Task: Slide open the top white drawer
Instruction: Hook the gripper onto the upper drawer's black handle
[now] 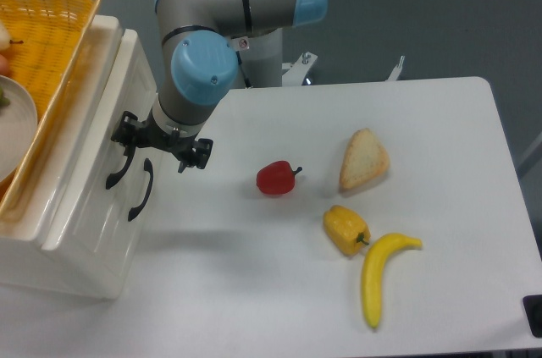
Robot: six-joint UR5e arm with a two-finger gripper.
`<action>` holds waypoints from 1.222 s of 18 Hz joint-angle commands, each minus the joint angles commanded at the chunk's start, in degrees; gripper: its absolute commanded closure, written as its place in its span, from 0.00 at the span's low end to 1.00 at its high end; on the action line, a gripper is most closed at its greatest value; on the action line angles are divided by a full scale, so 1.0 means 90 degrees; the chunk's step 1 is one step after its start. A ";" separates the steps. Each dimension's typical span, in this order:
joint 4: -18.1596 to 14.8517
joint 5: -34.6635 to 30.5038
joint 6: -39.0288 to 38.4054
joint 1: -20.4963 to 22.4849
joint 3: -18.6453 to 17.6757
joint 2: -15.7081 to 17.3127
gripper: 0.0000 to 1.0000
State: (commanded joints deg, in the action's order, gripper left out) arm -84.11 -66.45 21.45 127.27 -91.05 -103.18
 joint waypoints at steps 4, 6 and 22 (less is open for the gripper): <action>0.0000 0.0000 0.0000 0.0000 0.0000 0.0000 0.00; 0.0000 0.0000 0.0000 -0.0010 0.0000 0.0000 0.00; 0.0039 0.0000 0.0000 -0.0127 -0.0010 -0.0068 0.00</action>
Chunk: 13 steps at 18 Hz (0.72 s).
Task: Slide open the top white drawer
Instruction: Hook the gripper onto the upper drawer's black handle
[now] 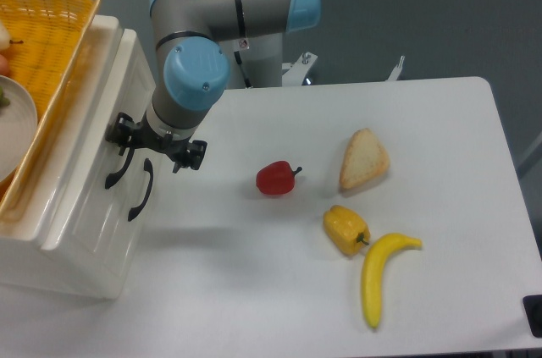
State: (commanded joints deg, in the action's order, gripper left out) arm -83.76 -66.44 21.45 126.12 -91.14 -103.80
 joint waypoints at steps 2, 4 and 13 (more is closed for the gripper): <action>0.0010 0.0000 0.0000 0.0000 0.0000 -0.0029 0.00; 0.0010 0.0000 0.0010 0.0000 0.0000 -0.0039 0.00; 0.0020 -0.0049 0.0039 0.0020 0.0010 -0.0117 0.00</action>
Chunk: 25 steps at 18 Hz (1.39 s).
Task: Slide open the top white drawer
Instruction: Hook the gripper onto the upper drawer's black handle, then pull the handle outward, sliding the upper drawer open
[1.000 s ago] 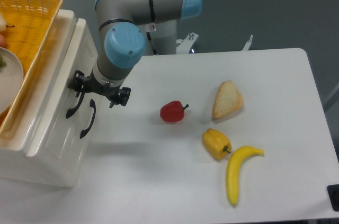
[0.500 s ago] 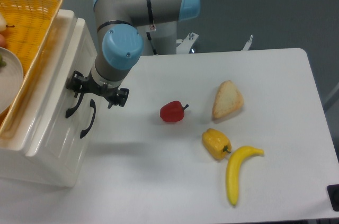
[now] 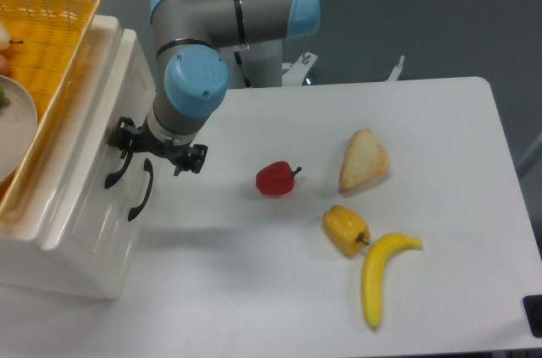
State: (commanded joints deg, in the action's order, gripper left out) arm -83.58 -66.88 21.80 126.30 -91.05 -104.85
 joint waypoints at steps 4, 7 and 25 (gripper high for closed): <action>0.0000 -0.0010 0.0039 0.0029 0.0019 -0.0020 0.00; 0.0010 -0.0078 0.0049 0.0029 0.0010 -0.0029 0.00; -0.0039 -0.0195 0.0566 0.0293 0.0049 -0.0010 0.00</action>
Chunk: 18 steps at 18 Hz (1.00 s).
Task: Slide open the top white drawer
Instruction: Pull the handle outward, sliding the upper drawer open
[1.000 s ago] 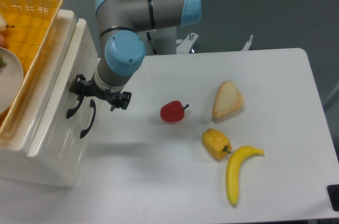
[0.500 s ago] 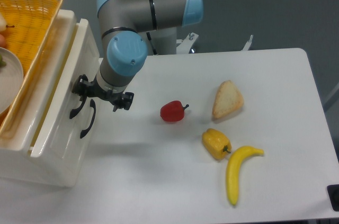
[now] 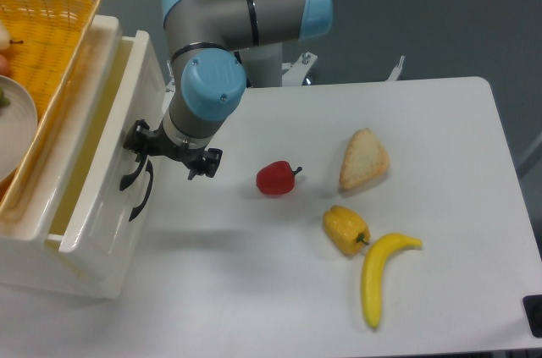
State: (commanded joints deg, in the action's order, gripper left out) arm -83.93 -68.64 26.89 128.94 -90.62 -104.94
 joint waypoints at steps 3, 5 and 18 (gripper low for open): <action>0.0000 -0.0078 0.0098 0.0029 0.0000 0.0000 0.00; -0.0010 -0.0136 0.0185 0.0020 0.0000 0.0000 0.00; -0.0020 -0.0205 0.0284 0.0156 0.0078 0.0000 0.00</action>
State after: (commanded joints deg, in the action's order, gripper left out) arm -84.11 -70.49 29.44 130.34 -89.91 -104.94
